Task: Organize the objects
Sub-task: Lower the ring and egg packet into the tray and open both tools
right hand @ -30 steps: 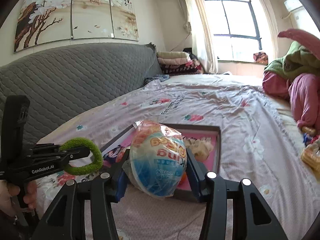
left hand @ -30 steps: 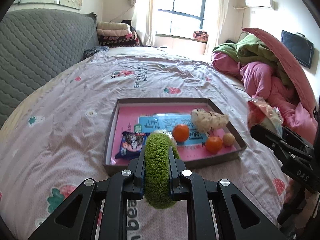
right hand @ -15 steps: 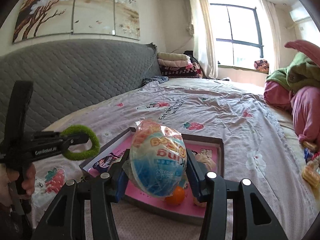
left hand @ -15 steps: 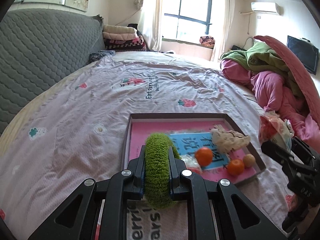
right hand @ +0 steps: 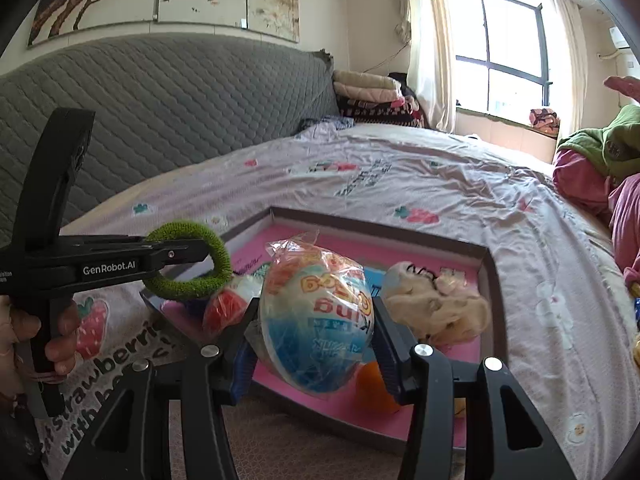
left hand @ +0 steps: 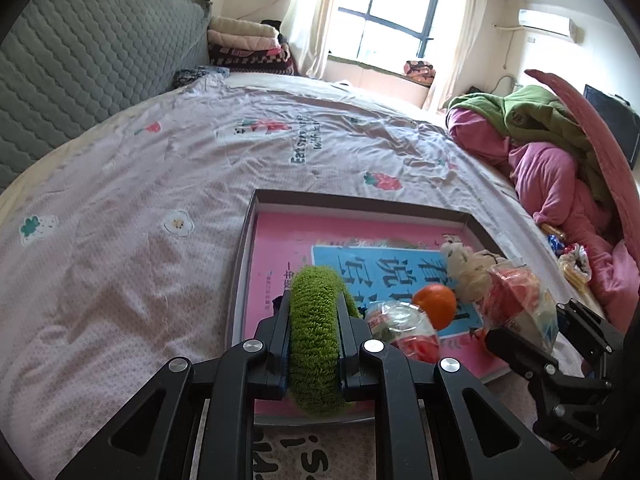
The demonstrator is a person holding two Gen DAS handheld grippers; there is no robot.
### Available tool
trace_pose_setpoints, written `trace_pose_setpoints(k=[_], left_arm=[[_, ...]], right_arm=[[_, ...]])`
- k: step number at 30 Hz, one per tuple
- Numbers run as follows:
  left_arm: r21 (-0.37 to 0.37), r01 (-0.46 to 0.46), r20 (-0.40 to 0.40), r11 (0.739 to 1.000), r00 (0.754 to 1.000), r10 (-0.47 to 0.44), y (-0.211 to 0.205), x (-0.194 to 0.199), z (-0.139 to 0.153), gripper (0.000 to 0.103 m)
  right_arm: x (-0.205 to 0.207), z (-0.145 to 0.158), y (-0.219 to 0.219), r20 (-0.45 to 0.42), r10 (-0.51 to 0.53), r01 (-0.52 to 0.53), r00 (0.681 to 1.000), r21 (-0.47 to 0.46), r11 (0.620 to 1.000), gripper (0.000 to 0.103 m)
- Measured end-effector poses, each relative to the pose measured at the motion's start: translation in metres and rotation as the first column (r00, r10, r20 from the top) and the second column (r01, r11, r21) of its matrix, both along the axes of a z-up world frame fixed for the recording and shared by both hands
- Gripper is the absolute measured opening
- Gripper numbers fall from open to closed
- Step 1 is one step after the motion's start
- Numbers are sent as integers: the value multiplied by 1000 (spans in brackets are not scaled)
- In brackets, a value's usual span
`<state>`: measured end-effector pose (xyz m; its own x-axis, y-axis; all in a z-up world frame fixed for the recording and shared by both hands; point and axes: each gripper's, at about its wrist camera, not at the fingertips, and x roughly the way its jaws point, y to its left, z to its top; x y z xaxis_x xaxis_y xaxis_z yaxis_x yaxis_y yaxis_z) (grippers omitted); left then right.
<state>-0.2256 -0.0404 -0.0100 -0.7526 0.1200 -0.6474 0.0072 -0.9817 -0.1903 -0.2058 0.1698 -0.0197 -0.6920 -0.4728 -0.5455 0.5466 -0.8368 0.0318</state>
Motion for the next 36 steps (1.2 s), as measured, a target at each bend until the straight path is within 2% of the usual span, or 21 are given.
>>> trace_pose_setpoints(k=[25, 36], left_arm=[[-30, 2, 44, 1000, 999, 0, 0, -1, -22, 17], [-19, -8, 53, 1000, 999, 9, -5, 4, -24, 20]], right_arm=[[-13, -24, -8, 103, 12, -18, 995, 53, 998, 52], [-12, -25, -11, 109, 22, -30, 994, 73, 997, 53]])
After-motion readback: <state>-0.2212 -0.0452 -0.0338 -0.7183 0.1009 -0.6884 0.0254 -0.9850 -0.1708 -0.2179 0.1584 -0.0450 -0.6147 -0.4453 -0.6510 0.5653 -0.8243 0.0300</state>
